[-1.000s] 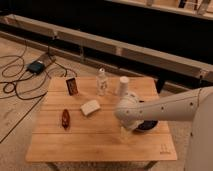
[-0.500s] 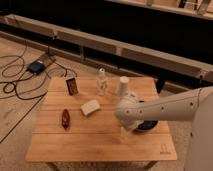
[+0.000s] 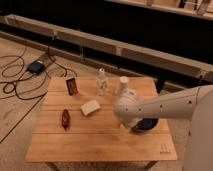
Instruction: Place the ceramic cup over the eraser
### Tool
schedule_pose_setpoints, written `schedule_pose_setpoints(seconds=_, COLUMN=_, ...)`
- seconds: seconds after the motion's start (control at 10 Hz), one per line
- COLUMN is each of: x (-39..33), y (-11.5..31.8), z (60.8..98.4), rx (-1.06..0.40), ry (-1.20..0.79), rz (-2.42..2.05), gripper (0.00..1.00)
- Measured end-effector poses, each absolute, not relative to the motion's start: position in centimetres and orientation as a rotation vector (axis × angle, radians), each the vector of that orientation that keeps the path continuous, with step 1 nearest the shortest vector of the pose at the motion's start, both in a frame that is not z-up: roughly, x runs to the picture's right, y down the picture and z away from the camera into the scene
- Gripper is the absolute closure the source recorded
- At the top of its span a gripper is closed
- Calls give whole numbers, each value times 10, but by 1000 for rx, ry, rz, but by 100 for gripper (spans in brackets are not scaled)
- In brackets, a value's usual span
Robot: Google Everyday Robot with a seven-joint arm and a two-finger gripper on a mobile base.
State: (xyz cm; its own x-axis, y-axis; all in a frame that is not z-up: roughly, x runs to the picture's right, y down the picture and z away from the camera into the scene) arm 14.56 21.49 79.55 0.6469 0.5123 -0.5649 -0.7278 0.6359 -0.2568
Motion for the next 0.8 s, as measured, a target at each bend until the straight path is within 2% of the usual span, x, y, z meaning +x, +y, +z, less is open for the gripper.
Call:
schedule_pose_setpoints(seconds=0.5, x=123, y=117, z=808, rx=-424, ry=371, rz=640, gripper=20)
schedule_pose_setpoints(seconds=0.8, x=124, y=74, z=819, rx=-412, ry=336, rz=613, gripper=20)
